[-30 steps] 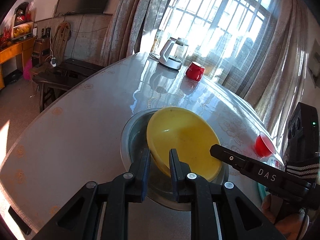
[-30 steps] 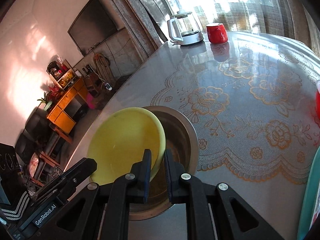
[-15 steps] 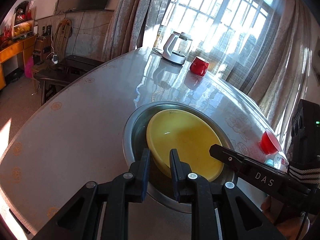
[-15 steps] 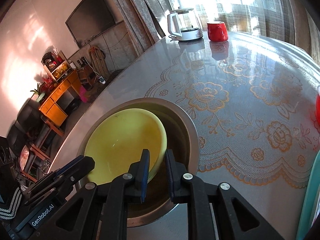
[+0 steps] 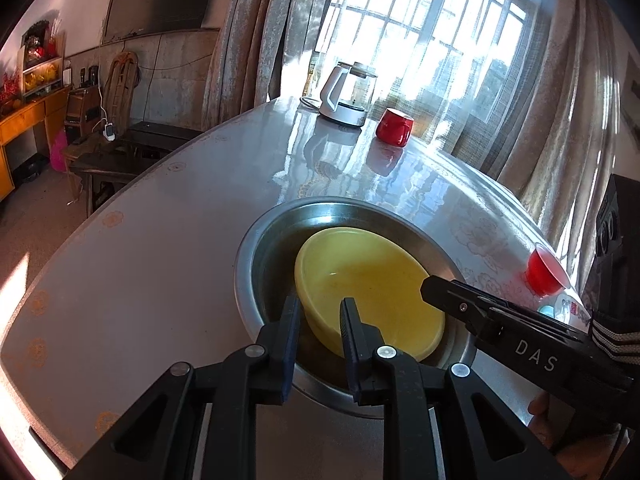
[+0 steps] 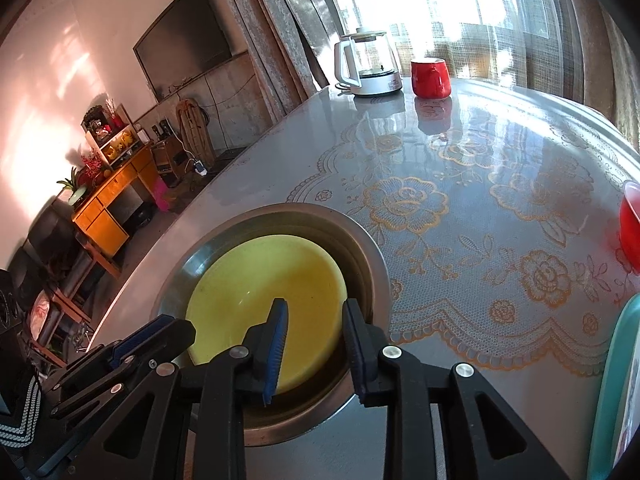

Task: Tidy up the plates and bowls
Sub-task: 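Lower the yellow bowl into the steel bowl and open the left gripper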

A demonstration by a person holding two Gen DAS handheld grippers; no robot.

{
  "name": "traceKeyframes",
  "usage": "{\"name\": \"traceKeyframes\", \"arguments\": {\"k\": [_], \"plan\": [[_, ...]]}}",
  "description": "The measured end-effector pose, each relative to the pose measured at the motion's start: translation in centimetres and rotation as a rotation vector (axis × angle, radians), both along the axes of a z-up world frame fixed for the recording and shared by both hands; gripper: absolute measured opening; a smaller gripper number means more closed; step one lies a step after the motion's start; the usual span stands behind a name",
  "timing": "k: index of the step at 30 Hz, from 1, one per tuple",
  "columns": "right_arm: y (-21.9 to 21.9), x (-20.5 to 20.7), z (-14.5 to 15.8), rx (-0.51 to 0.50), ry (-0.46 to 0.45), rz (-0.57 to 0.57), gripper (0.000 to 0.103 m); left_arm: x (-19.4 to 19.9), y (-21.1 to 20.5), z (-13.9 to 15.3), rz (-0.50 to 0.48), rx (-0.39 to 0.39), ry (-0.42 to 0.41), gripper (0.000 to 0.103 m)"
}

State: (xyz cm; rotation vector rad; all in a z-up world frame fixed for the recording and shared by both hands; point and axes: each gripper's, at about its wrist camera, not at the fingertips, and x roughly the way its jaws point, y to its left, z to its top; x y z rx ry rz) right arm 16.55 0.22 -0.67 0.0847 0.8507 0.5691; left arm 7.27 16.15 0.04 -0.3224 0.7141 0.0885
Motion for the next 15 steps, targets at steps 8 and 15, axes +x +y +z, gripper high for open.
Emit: {"name": "traceKeyframes", "arguments": {"k": [8,15], "plan": [[-1.0,-0.8,0.2,0.052,0.000,-0.014,0.028,-0.6,0.0,0.4,0.015,0.015,-0.010,0.023],[-2.5,-1.7,0.7,0.091,-0.007,-0.038,0.028,-1.2,-1.0,1.0,-0.001,0.044,-0.024,0.024]]}}
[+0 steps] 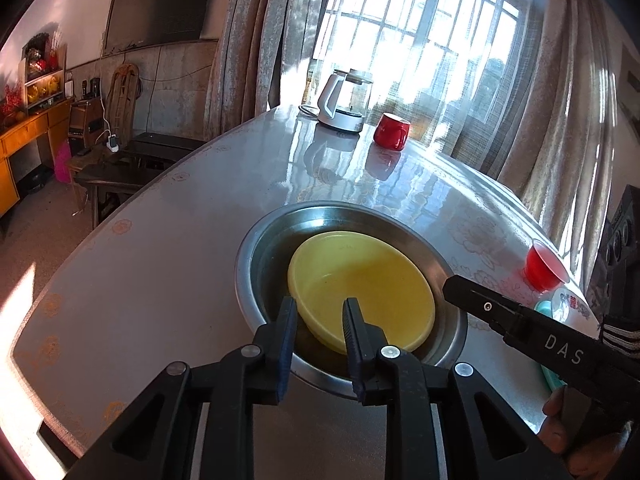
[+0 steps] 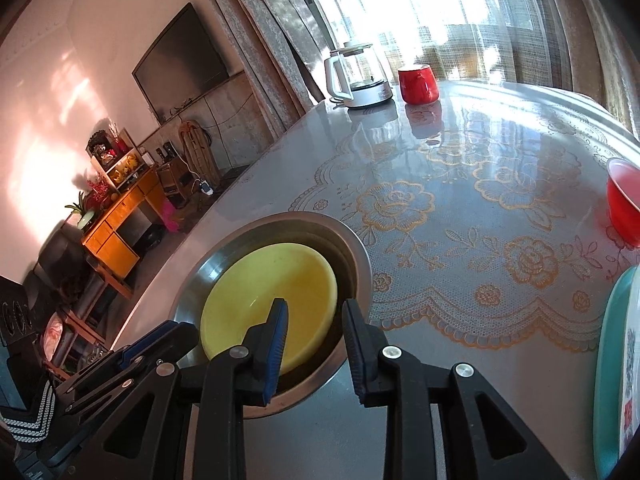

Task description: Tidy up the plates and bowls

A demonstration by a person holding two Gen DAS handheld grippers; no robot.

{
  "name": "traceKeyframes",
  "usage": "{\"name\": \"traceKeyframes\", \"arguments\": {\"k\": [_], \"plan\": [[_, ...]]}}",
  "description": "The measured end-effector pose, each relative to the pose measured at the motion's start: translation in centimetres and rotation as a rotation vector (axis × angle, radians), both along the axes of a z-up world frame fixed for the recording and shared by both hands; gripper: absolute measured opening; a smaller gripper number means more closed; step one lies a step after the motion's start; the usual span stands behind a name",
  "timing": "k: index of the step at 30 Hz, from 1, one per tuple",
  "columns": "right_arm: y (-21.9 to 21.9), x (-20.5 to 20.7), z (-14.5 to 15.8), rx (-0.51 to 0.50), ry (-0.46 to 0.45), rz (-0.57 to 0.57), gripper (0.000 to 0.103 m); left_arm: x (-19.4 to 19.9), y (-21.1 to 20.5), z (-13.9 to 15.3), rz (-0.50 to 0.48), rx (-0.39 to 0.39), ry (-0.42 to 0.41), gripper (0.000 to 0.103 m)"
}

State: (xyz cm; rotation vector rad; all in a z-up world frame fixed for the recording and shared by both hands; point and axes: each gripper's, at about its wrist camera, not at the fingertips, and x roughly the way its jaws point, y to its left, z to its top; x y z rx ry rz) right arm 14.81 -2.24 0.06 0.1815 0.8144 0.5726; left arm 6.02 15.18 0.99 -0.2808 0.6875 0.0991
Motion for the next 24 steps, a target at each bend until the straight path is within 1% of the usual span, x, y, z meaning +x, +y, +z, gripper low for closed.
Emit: {"name": "traceKeyframes", "arguments": {"k": [2,5,9,14,20,24], "plan": [[-0.6,-0.2,0.0,0.015,0.005,-0.009,0.028,-0.3,-0.5,0.3,-0.012,0.014,-0.011,0.025],[-1.5,-0.8,0.1,0.034,0.006,-0.021,0.031,-0.7,-1.5,0.7,-0.036,0.038,-0.021,0.028],[-2.7,-1.4,0.4,0.032,-0.002,-0.042,0.034,-1.1,-3.0,1.2,-0.071,0.074,-0.038,0.028],[-4.9,-2.0,0.7,0.030,-0.009,-0.080,0.037,-1.7,-4.8,1.6,-0.114,0.099,-0.053,0.031],[-8.1,-2.9,0.8,0.027,-0.013,-0.147,0.037,-1.9,-7.4,1.8,-0.175,0.130,-0.057,0.031],[-10.8,-3.3,0.7,0.044,-0.004,-0.207,0.037,-1.8,-9.2,1.9,-0.216,0.147,-0.060,0.031]]}}
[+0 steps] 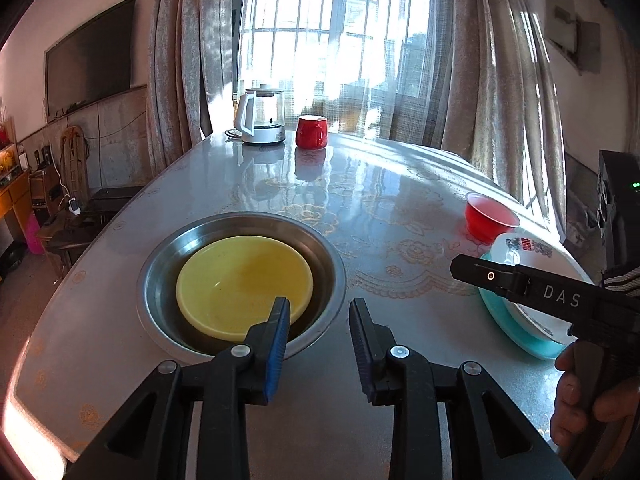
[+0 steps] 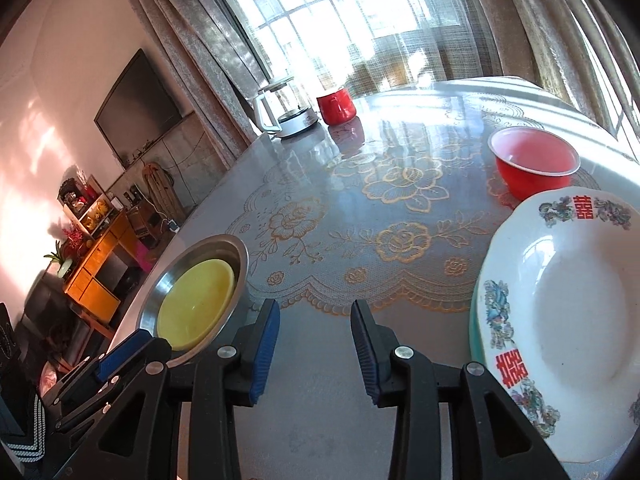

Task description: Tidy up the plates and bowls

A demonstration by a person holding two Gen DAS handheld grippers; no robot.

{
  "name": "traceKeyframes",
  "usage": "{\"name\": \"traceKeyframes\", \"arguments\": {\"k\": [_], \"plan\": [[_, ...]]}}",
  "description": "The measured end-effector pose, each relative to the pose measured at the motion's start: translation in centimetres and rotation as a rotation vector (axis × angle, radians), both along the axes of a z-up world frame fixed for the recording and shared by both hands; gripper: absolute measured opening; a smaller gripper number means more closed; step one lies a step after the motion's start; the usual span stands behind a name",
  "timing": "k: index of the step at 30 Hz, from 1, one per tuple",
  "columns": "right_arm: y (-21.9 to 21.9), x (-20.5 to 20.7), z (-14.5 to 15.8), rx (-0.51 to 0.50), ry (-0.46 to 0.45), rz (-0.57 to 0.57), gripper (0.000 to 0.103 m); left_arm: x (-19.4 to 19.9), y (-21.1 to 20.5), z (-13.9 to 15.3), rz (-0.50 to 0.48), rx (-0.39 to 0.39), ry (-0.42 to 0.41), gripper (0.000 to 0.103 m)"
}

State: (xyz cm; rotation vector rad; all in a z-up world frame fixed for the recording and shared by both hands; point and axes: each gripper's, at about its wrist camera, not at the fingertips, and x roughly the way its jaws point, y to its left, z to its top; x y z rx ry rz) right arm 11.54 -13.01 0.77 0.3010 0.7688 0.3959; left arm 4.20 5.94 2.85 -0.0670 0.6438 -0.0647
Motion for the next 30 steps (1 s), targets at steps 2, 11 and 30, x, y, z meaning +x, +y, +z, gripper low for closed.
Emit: {"name": "traceKeyframes", "arguments": {"k": [2,11,30], "plan": [[-1.3,-0.2,0.1,0.000,-0.002,-0.033,0.037,0.0,-0.8,0.0,-0.017,0.005,0.002,0.031],[-7.2,-1.1,0.4,0.009,-0.008,-0.163,0.038,1.2,-4.2,-0.4,-0.086,0.034,0.029,0.031],[-15.6,-2.2,-0.9,0.026,0.027,-0.338,0.038,3.9,-9.9,-1.6,-0.201,0.092,0.079,0.034]]}}
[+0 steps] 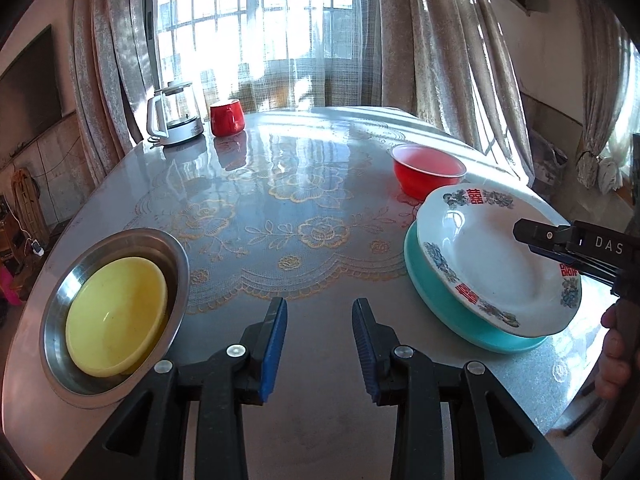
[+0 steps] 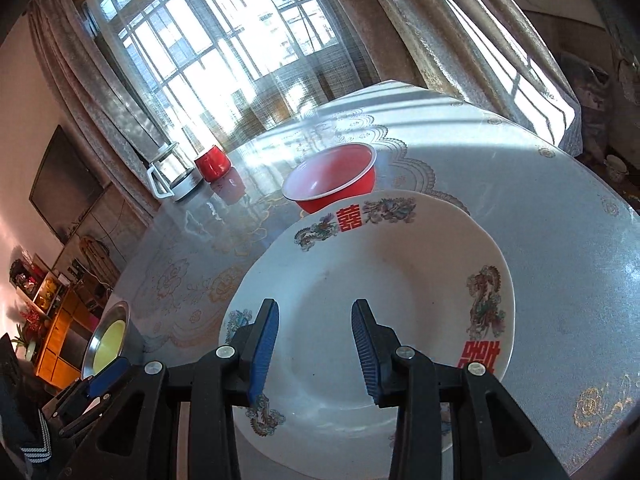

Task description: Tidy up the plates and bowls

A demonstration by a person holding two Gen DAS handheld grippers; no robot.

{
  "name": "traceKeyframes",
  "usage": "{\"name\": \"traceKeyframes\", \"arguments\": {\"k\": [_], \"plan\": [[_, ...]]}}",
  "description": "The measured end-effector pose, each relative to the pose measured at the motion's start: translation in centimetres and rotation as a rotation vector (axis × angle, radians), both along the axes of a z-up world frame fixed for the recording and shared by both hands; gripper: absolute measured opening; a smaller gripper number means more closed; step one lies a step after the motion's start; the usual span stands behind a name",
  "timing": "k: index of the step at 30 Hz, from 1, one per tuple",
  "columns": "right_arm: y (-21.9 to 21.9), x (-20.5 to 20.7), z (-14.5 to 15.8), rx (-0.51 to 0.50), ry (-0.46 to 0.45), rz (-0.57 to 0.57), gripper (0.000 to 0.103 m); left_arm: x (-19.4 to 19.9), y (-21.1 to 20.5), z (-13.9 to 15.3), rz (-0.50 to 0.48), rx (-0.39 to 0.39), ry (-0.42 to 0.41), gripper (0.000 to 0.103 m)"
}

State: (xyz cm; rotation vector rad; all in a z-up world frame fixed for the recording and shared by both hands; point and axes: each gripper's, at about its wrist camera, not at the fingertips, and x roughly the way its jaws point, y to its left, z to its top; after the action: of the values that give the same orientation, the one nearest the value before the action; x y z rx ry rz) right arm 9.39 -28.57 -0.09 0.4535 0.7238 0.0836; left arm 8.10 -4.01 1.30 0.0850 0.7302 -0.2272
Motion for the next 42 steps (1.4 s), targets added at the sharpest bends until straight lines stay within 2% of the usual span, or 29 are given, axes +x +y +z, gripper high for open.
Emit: {"name": "traceKeyframes", "arguments": {"k": [11,17,21,29,38,40,42], "plan": [[-1.9,0.6,-0.5,0.007,0.021,-0.024,0.038,1.6,0.1,-1.8,0.008,-0.081,0.111,0.034],[-2.1,1.6,0.1,-0.009,0.023,-0.017,0.038,2.1,0.4,-2.3,0.037,-0.079,0.132,0.034],[-2.6,3.0,1.0,-0.016,0.019,-0.020,0.038,2.7,0.6,-2.5,0.015,-0.095,0.136,0.034],[-4.5,8.3,1.2,0.018,0.071,-0.050,0.038,4.8,0.4,-1.5,-0.016,-0.115,0.104,0.034],[-4.6,15.5,0.2,-0.057,0.154,-0.077,0.033,8.8,-0.7,-0.7,-0.021,-0.187,0.106,0.034],[-4.6,17.0,-0.4,-0.095,0.200,-0.087,0.029,9.5,-0.8,-0.8,-0.017,-0.202,0.112,0.034],[-4.5,18.1,-1.2,-0.113,0.238,-0.073,0.020,10.1,-0.8,-0.9,-0.014,-0.220,0.120,0.034]]}}
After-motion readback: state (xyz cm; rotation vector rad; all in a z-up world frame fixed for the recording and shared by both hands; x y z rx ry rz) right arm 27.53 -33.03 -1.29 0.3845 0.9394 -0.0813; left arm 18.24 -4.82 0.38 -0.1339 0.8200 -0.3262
